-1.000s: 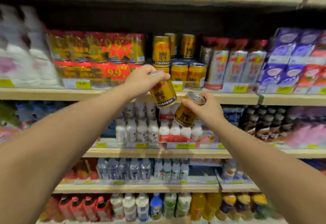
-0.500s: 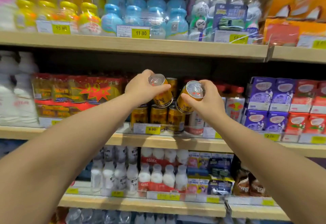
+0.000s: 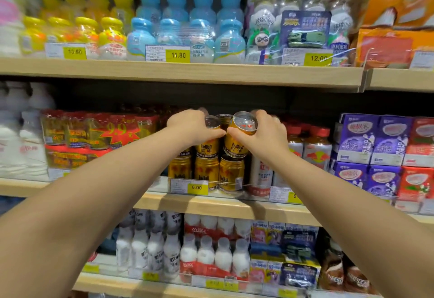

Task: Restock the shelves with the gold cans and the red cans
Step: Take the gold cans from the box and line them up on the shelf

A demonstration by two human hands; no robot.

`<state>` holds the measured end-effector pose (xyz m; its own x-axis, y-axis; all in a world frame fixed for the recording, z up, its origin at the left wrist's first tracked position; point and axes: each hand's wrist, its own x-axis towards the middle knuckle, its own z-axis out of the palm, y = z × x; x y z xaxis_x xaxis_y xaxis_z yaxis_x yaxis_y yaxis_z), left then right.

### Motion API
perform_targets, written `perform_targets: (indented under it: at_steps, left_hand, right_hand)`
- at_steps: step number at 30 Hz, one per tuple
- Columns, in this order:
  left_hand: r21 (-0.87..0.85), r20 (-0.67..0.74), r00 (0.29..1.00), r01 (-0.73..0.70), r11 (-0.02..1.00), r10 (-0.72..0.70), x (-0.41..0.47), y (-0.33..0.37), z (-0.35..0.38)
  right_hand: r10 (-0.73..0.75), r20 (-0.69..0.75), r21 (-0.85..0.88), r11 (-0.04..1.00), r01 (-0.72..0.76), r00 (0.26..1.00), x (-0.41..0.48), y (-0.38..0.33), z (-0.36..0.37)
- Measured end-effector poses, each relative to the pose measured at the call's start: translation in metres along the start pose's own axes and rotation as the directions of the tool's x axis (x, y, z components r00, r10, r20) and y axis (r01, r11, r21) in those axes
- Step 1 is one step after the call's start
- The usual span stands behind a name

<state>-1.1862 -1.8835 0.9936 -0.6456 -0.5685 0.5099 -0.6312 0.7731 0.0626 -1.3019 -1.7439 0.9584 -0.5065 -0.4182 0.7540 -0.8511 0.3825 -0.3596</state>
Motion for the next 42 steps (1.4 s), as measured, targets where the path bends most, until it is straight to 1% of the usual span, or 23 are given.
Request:
perform_targets:
  at_steps: [2,4,7,10,12,14,15,19,22,23,29,32,35,39,42]
  left_hand:
    - [0.097,-0.012,1.000,-0.027,0.995,0.028,-0.002,0.000,0.001]
    - [0.140,-0.035,0.996,-0.077,0.987,0.083,-0.005,0.001,0.004]
    - [0.165,-0.017,0.989,-0.143,0.976,0.148,-0.006,0.002,0.003]
    - [0.154,0.013,0.987,-0.162,0.975,0.162,-0.005,0.002,-0.001]
    - [0.122,-0.074,0.975,-0.202,0.972,0.211,-0.006,0.001,-0.003]
    - [0.051,-0.163,0.957,-0.235,0.971,0.241,-0.005,0.002,-0.004]
    - [0.016,-0.166,0.958,-0.233,0.972,0.233,-0.003,0.001,-0.005]
    - [-0.102,-0.086,0.969,-0.238,0.966,0.230,0.006,-0.004,-0.009]
    - [-0.280,-0.092,0.975,-0.221,0.934,0.204,0.007,-0.008,-0.004]
    - [-0.311,-0.102,0.976,-0.217,0.925,0.195,0.006,-0.007,-0.001]
    - [-0.304,-0.172,0.969,-0.225,0.926,0.179,0.004,-0.002,0.008]
    - [-0.327,-0.196,0.970,-0.203,0.923,0.144,-0.001,-0.004,0.011]
    - [-0.345,-0.261,0.959,-0.199,0.917,0.110,-0.013,-0.007,0.019]
    - [-0.380,-0.342,0.938,-0.198,0.903,0.062,-0.034,-0.013,0.036]
    - [-0.411,-0.322,0.946,-0.182,0.893,0.045,-0.046,-0.013,0.050]
  right_hand:
    - [0.021,0.009,-0.092,0.996,-0.020,1.000,0.005,0.001,0.003]
    - [0.048,0.040,-0.132,0.990,-0.042,0.998,0.009,0.003,0.007]
    - [0.055,0.084,-0.164,0.986,-0.040,0.995,0.014,0.005,0.010]
    - [0.030,0.105,-0.207,0.978,-0.008,0.994,0.019,0.004,0.012]
    - [0.018,0.122,-0.221,0.975,0.010,0.992,0.022,0.003,0.013]
    - [0.019,0.147,-0.224,0.974,0.014,0.989,0.025,0.003,0.015]
    - [0.023,0.157,-0.227,0.974,0.013,0.987,0.026,0.003,0.016]
    - [0.023,0.161,-0.228,0.974,0.014,0.987,0.030,0.004,0.017]
    - [0.015,0.167,-0.233,0.972,0.025,0.986,0.034,0.005,0.016]
    - [0.014,0.168,-0.238,0.971,0.027,0.986,0.034,0.006,0.016]
    - [0.029,0.156,-0.213,0.977,0.005,0.987,0.030,0.005,0.022]
    - [0.012,0.134,-0.262,0.965,0.024,0.991,0.028,0.000,0.026]
    - [0.010,0.101,-0.323,0.946,0.023,0.995,0.027,-0.001,0.029]
    - [-0.035,0.124,-0.365,0.928,0.079,0.992,0.021,0.001,0.028]
    - [-0.102,0.072,-0.335,0.935,0.120,0.992,0.010,0.000,0.028]
